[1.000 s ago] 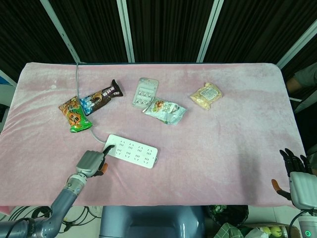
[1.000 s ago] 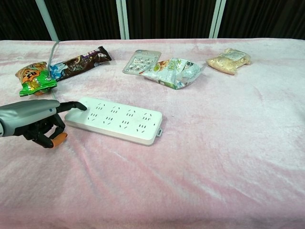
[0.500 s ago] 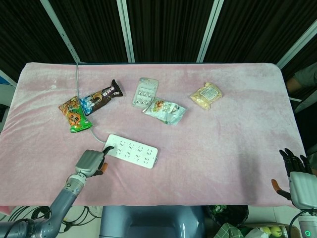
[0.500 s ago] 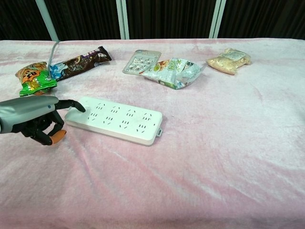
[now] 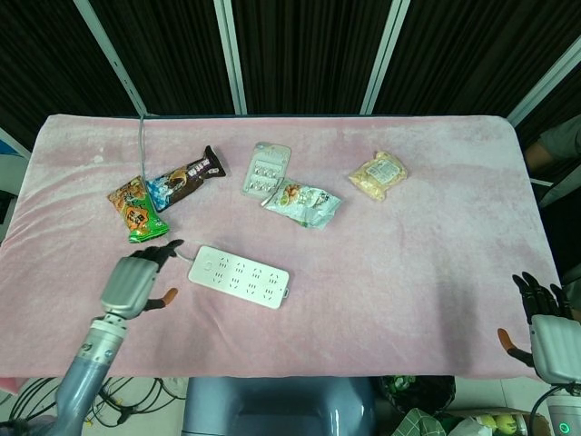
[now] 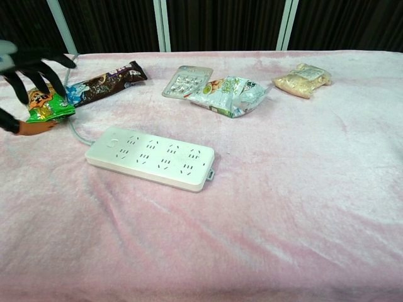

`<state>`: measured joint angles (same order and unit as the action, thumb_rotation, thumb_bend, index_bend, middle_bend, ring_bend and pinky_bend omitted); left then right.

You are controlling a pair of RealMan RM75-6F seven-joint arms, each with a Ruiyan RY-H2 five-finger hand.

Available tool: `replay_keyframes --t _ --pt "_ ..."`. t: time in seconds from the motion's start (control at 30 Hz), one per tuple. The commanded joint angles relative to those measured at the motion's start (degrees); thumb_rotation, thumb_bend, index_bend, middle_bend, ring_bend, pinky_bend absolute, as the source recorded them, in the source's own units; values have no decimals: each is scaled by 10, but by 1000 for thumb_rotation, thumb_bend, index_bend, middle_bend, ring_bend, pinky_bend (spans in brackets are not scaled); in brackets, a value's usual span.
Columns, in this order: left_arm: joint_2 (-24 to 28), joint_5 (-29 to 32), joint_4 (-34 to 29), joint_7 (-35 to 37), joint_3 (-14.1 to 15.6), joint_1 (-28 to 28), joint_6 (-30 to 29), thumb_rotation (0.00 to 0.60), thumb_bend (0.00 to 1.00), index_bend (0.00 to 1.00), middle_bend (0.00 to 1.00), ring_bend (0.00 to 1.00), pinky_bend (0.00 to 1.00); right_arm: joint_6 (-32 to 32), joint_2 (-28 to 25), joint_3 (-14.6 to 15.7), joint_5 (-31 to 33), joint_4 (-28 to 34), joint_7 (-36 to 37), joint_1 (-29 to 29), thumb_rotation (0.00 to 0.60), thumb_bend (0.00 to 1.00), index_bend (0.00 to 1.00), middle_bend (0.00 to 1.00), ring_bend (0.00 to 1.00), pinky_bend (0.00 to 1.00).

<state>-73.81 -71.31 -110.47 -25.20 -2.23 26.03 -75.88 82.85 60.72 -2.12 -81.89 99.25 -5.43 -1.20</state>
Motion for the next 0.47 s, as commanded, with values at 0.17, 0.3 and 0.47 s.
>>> replay_keyframes --t 0.17,0.3,0.47 --pt "124 -114 -8 116 89 -126 -119 600 41 109 24 0 0 0 0 2 -2 2 -3 0 600 238 93 48 136 72" --pt "146 -144 35 191 102 -161 -154 600 41 108 24 0 0 3 2 3 -5 3 -6 1 600 238 93 48 136 72" --pt "153 -149 89 252 101 -176 -154 600 41 108 24 0 0 2 4 3 -6 3 -10 1 600 238 93 48 136 72"
